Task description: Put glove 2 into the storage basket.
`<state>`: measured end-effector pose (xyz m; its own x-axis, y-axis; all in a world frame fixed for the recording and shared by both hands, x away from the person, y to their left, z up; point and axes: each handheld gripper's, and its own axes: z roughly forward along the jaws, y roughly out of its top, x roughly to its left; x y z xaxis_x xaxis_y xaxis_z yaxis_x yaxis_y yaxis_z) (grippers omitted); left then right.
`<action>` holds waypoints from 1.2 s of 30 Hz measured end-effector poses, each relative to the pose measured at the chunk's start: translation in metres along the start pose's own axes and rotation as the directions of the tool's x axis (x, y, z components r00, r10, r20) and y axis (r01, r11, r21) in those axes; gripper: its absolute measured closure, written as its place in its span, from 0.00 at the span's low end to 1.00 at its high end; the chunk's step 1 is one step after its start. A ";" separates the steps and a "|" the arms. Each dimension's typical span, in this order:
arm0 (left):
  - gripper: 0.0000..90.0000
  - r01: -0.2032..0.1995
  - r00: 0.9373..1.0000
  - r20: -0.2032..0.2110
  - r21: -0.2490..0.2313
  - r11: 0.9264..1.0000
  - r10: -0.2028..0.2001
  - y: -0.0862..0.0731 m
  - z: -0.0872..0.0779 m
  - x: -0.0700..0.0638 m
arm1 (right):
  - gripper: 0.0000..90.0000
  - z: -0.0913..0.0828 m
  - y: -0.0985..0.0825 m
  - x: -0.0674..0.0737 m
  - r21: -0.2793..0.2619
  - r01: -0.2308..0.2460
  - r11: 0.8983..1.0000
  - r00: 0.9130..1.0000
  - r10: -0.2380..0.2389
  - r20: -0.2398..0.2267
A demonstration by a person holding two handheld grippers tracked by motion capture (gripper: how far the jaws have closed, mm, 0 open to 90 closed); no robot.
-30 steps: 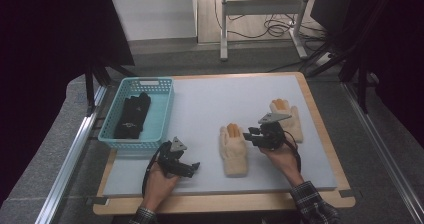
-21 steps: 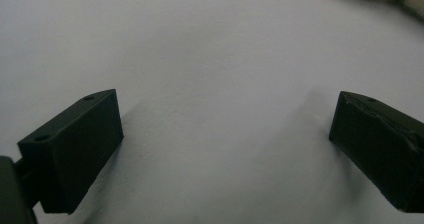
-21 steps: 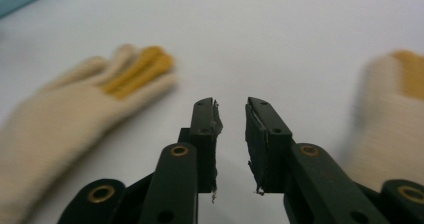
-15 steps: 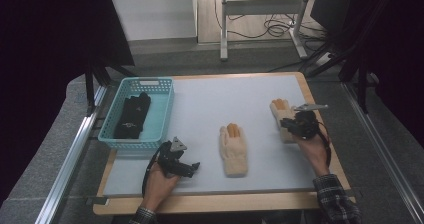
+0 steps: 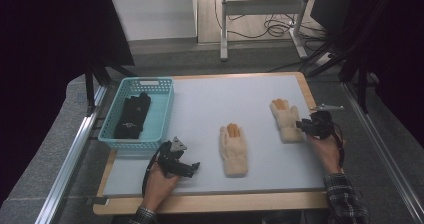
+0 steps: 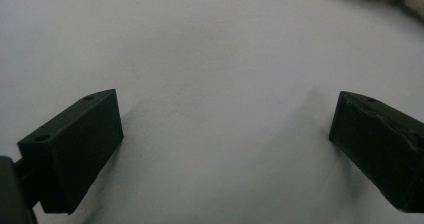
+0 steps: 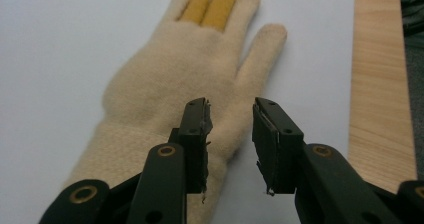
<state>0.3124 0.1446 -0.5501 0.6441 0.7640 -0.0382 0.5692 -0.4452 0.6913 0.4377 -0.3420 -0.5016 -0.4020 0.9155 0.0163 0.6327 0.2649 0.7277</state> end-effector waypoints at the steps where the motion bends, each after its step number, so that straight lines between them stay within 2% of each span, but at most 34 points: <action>1: 0.01 -0.001 1.000 0.001 0.000 1.000 0.001 0.000 0.000 0.000 | 0.73 0.003 0.000 0.000 0.007 0.000 1.000 1.000 -0.001 0.007; 4: 0.01 0.000 1.000 0.000 0.000 1.000 0.000 0.000 0.000 0.000 | 0.76 0.010 -0.001 -0.001 0.032 -0.003 0.999 1.000 0.003 0.008; 8: 0.01 -0.001 1.000 0.001 0.001 1.000 0.001 0.000 0.000 0.000 | 0.92 0.014 -0.004 0.001 0.031 -0.037 0.999 0.999 0.038 -0.031; 12: 0.01 0.000 1.000 0.000 0.000 1.000 0.000 0.000 0.000 0.000 | 0.94 0.011 -0.001 0.006 0.035 -0.004 0.999 1.000 0.004 -0.003; 17: 0.01 0.000 1.000 0.000 0.000 1.000 0.000 0.000 0.000 0.000 | 0.94 -0.004 0.009 0.015 -0.010 0.027 1.000 1.000 -0.027 -0.007; 22: 0.01 0.002 1.000 0.000 -0.001 1.000 -0.002 0.000 0.000 0.000 | 0.94 -0.021 0.025 0.034 -0.040 0.089 0.995 0.996 -0.089 -0.018; 26: 0.01 0.000 1.000 0.000 0.001 1.000 0.000 0.000 0.000 0.000 | 0.93 -0.024 0.035 0.053 -0.048 0.139 0.989 0.990 -0.141 -0.030; 29: 0.01 0.000 1.000 0.000 0.000 1.000 0.000 0.000 0.000 0.000 | 0.93 -0.020 0.041 0.072 -0.043 0.197 0.979 0.979 -0.199 -0.038; 32: 0.01 0.003 1.000 0.000 -0.002 1.000 -0.003 0.000 0.000 0.000 | 0.92 -0.014 0.045 0.090 -0.046 0.218 0.975 0.973 -0.221 -0.070; 36: 0.01 0.003 1.000 0.000 -0.002 1.000 -0.003 0.000 0.000 0.000 | 0.89 -0.002 0.049 0.111 -0.039 0.253 0.967 0.960 -0.255 -0.117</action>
<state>0.3123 0.1443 -0.5502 0.6422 0.7655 -0.0406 0.5702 -0.4416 0.6928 0.4224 -0.2276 -0.4629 -0.6250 0.7754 -0.0899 0.4843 0.4755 0.7344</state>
